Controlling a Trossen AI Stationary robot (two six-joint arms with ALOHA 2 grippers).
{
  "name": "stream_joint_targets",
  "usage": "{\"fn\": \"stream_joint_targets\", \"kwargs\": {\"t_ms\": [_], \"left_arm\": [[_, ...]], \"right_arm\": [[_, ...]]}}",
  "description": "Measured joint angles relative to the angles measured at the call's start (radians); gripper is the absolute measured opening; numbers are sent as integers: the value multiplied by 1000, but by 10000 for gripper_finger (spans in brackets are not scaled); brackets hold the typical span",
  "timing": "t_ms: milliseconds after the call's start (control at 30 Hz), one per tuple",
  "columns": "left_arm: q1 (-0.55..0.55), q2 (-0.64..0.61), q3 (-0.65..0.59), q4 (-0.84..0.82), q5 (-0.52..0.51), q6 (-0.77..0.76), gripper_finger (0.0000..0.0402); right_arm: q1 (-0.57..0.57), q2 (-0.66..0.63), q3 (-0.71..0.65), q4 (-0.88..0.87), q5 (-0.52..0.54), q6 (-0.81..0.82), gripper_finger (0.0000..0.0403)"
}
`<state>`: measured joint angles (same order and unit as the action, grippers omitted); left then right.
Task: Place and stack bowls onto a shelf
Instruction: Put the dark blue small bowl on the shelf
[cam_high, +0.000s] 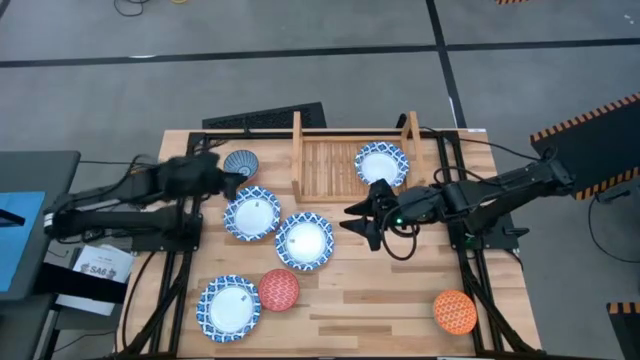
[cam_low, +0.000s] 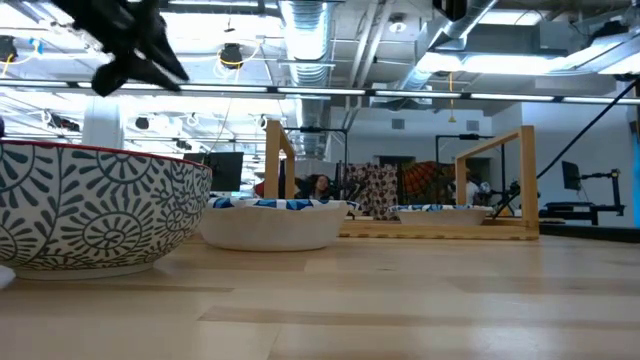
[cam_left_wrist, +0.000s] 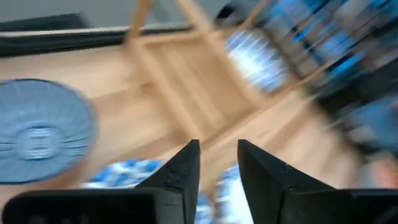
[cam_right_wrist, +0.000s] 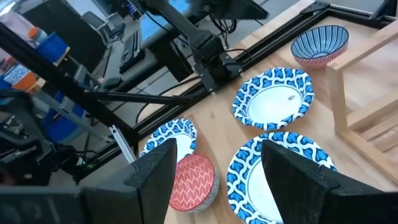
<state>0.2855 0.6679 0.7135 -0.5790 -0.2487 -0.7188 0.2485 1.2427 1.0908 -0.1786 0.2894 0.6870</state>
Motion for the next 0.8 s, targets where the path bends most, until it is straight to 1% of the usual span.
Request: {"fn": "stream_joint_targets", "kwargs": {"t_ms": [100,167,233,267,367,500,667,800], "left_arm": [[140,174,63,-65,136,112,106],[232,283,76,-98,237,191,108],[310,383,76,-97,311,262,108],[344,425,76,-97,331,291,108],[426,529,76,-67,360,370,108],[491,620,76,-33,360,429,108],[510,664,76,1,339,491,108],[510,686,77,-1,354,517,108]], "right_arm": [[6,0,0,0,-1,-15,260],[7,0,0,0,-1,-19,260],[9,0,0,0,-2,-29,260],[13,0,0,0,-2,-30,260],[15,0,0,0,-2,-31,260],[15,0,0,0,-2,-33,260],[15,0,0,0,-2,-33,260],[12,0,0,0,-2,-33,260]]}}
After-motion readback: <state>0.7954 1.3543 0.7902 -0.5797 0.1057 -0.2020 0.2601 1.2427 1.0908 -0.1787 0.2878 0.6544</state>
